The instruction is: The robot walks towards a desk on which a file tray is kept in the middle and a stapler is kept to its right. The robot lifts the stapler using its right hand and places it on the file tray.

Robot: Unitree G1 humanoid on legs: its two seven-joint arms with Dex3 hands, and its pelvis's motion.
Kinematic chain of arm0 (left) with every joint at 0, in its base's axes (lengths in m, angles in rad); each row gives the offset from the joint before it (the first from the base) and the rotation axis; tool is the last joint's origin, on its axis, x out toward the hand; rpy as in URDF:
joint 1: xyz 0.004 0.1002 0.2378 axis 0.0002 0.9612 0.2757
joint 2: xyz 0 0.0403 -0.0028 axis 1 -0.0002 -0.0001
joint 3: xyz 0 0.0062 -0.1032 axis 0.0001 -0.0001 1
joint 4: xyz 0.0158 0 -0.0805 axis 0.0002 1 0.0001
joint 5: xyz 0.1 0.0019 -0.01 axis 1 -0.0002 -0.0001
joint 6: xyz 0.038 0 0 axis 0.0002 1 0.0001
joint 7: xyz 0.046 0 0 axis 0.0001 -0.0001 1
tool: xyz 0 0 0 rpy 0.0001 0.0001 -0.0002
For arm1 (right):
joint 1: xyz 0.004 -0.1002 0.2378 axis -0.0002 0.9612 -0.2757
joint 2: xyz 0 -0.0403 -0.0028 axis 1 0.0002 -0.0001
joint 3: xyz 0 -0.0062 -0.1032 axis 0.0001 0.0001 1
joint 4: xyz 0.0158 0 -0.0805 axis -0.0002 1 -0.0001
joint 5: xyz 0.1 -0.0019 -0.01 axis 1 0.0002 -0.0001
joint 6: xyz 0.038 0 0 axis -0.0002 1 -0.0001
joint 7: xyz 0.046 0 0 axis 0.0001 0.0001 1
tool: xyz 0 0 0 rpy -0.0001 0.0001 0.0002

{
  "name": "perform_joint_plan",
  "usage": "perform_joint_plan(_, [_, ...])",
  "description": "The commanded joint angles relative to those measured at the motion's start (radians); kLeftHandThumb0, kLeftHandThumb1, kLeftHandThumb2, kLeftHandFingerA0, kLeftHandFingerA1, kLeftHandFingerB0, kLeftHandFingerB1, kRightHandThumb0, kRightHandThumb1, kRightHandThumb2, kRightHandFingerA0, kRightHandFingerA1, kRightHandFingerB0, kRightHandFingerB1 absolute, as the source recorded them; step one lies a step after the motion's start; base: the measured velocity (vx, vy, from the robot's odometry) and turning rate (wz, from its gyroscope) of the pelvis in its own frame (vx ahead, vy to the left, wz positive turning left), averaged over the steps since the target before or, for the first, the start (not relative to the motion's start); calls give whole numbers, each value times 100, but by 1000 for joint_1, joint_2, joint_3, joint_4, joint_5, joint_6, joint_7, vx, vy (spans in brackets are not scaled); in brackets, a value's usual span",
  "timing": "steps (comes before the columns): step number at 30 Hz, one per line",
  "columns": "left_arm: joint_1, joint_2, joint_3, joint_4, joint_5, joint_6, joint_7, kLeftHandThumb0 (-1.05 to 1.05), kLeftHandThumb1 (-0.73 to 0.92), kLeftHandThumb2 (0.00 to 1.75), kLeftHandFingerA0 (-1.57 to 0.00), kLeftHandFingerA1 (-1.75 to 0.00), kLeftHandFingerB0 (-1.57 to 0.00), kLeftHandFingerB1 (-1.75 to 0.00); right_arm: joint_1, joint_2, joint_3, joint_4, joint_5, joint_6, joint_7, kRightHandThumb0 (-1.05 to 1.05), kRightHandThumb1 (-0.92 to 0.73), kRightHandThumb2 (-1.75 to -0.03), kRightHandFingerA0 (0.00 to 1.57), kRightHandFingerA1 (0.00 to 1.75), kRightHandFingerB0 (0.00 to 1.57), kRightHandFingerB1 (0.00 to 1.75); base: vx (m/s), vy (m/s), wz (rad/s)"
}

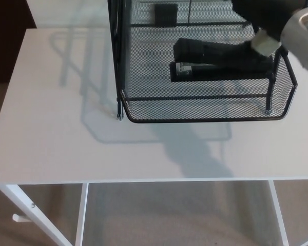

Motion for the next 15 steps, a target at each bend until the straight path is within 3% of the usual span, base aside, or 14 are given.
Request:
perform_joint_plan(1, [17,9,0,-7,4,-28,15,-82,56,114,-64,-98,-47,-89,-40,-125,-183,-231,187,126,289,-101,-58,-90,0,8,0,6,0,0,0])
perform_joint_plan(3, [16,10,-2,-11,7,-17,20,-83,55,115,-66,-99,-47,-89,-32,-145,-271,-280,274,152,313,-95,-55,-89,0,11,0,8,0,0,0])
perform_joint_plan(4, [12,13,2,3,4,-21,19,-82,56,114,-68,-99,-50,-89,-24,-200,-420,-329,387,205,352,-95,-55,-89,0,10,0,6,0,0,0])
perform_joint_plan(6, [11,13,5,11,1,-23,20,-82,56,114,-68,-99,-50,-89,-22,-220,-483,-349,435,227,372,-95,-55,-89,0,10,0,6,0,0,0])
perform_joint_plan(7, [12,15,4,20,4,-27,20,-83,62,100,-65,-107,-45,-96,-17,-253,-532,-354,439,247,380,-105,-61,-97,0,6,0,2,0,0,0])
perform_joint_plan(8, [16,21,3,33,7,-39,17,-83,55,115,-69,-100,-49,-89,-3,-342,-644,-326,464,236,392,-105,-64,-99,0,11,0,1,0,0,0])
perform_joint_plan(9, [17,22,1,32,8,-40,17,-85,55,115,-68,-99,-48,-89,-2,-362,-693,-320,473,264,397,-96,-54,-86,0,13,0,7,0,0,0])
perform_joint_plan(10, [19,23,0,31,10,-41,14,-86,54,119,-67,-97,-41,-83,7,-387,-774,-313,488,308,401,-96,-55,-86,59,127,0,1,0,0,0])
perform_joint_plan(11, [22,23,0,30,8,-46,7,-86,54,119,-67,-97,-41,-83,23,-416,-822,-283,510,272,398,-96,-55,-86,59,127,0,1,0,0,0])
perform_joint_plan(12, [28,24,8,17,-1,-39,2,-84,61,100,-65,-108,-43,-97,27,-426,-881,-251,534,296,397,-76,-63,-59,61,122,0,8,0,0,0])
perform_joint_plan(13, [25,21,15,19,-8,-34,8,-90,48,116,-71,-99,-51,-88,33,-457,-969,-251,521,424,428,-83,-50,-92,71,117,0,19,0,0,0])
perform_joint_plan(14, [22,22,14,21,-7,-32,11,-83,55,114,-71,-101,-50,-90,114,-486,-1093,-190,505,326,359,-86,-58,-91,36,79,0,0,0,0,0])
perform_joint_plan(15, [22,23,14,21,-6,-32,11,-83,55,114,-71,-101,-50,-90,124,-489,-1106,-183,505,314,352,-86,-58,-91,36,79,0,0,0,0,0])
